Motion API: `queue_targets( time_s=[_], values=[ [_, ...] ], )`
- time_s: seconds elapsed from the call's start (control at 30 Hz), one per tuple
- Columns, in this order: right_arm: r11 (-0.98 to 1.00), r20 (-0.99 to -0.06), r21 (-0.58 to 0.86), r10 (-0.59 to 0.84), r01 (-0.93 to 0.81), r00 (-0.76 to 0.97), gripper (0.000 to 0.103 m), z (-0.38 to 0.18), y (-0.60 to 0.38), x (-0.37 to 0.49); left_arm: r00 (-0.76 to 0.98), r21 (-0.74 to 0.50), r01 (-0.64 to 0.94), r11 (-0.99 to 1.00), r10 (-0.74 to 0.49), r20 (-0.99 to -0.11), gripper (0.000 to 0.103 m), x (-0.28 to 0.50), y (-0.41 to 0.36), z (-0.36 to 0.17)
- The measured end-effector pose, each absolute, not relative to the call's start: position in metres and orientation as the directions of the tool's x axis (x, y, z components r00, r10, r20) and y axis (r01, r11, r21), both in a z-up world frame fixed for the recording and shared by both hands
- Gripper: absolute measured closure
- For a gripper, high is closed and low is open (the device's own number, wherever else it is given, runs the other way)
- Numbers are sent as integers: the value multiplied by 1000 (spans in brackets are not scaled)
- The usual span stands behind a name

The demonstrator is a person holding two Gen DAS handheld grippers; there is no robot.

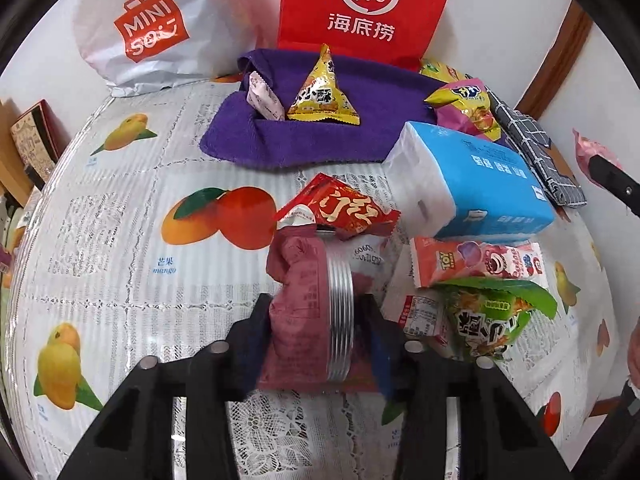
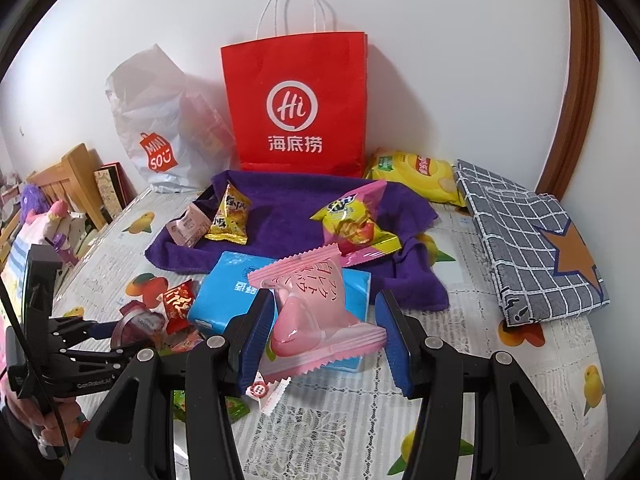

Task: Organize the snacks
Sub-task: 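Carry the pink candy and pink can snack over the purple towel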

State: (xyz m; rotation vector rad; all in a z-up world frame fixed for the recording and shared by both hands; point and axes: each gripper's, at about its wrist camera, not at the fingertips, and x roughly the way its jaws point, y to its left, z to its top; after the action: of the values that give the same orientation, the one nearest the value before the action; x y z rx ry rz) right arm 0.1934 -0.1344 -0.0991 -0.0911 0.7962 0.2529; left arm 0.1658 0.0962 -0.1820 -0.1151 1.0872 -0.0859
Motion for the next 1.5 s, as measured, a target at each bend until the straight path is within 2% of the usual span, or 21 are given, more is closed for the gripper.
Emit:
queue_targets(
  time_s=[0.33, 0.73, 1.3, 1.5],
  values=[
    [968, -704, 8, 185, -252, 686, 51, -86, -133, 206, 561, -143, 53, 988, -148, -815, 66, 162, 98, -126],
    [972, -678, -2, 171, -235, 715, 51, -57, -133, 262, 655, -106, 41, 994, -107, -748, 66, 224, 92, -54],
    [979, -815, -55, 69, -195, 575, 51, -155, -153, 363, 605, -119, 55, 991, -128, -786, 66, 328, 82, -82],
    [967, -821, -6, 140, -254, 554, 51, -158, -131, 384, 585, -140, 61, 988, -149, -797, 66, 352, 77, -93]
  ],
)
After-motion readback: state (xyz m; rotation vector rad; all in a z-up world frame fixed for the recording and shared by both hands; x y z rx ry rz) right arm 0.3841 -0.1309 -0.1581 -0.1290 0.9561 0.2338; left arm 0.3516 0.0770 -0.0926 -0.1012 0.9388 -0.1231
